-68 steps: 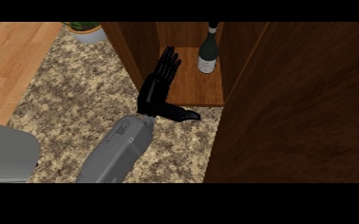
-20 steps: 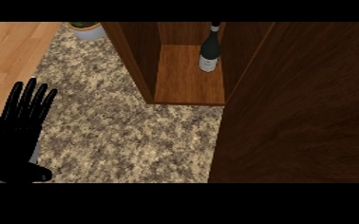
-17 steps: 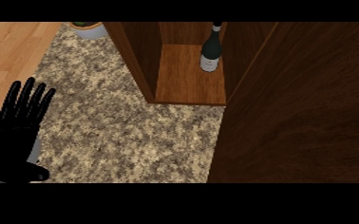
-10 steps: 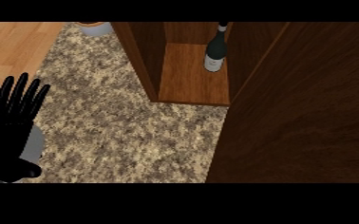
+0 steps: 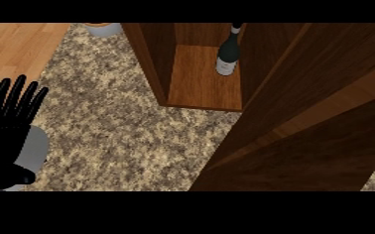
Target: Pick up the wine, place it into the cabinet and close the cabinet
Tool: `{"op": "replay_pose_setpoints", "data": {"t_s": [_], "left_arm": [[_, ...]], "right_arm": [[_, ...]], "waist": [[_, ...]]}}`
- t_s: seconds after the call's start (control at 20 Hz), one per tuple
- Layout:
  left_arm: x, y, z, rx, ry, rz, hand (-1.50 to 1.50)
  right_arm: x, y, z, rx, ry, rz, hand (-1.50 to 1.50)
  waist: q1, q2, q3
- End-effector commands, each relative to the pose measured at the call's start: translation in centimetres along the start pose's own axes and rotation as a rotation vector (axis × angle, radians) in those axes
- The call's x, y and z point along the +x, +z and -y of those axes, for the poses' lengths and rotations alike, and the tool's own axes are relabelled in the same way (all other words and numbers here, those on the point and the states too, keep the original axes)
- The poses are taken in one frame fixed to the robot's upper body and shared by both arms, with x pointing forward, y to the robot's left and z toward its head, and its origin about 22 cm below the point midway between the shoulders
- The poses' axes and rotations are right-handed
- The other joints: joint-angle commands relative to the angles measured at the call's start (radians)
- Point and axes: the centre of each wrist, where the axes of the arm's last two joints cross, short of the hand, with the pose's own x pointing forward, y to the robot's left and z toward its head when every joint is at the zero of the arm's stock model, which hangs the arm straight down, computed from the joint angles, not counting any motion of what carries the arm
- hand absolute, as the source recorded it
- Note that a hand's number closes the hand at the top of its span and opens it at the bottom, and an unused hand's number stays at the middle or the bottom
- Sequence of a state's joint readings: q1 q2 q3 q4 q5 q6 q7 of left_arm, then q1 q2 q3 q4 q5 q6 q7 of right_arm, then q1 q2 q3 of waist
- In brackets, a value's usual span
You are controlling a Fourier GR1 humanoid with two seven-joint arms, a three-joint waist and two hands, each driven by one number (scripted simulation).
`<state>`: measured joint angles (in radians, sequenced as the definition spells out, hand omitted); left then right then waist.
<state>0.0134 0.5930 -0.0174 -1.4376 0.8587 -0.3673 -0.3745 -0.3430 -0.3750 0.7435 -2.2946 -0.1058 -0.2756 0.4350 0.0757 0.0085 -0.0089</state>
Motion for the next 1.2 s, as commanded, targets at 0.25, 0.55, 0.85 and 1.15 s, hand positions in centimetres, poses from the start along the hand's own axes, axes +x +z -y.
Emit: {"op": "replay_pose_setpoints", "data": {"t_s": [0.25,0.55,0.85,1.15], "left_arm": [[0.3,-0.1,-1.4,0.029,-0.003,0.022,-1.50],[-0.4,1.9,-1.1,0.047,-0.024,0.008,-1.50],[0.1,0.2,-1.9,0.072,-0.020,0.011,-1.50],[1.4,0.4,-3.2,0.072,-0.029,0.024,-1.50]], "right_arm": [[1.9,-13.2,-3.8,0.004,-0.061,-0.022,1.50],[2.0,-18.0,-0.8,-0.045,-0.131,-0.041,1.50],[-2.2,-19.8,1.4,-0.077,-0.202,-0.092,1.50],[-5.0,-19.3,3.0,-0.146,-0.198,-0.131,1.50]], "waist": [[-0.033,-0.004,0.005],[-0.049,-0.006,0.008],[-0.062,-0.004,0.009],[-0.072,-0.007,0.008]]}}
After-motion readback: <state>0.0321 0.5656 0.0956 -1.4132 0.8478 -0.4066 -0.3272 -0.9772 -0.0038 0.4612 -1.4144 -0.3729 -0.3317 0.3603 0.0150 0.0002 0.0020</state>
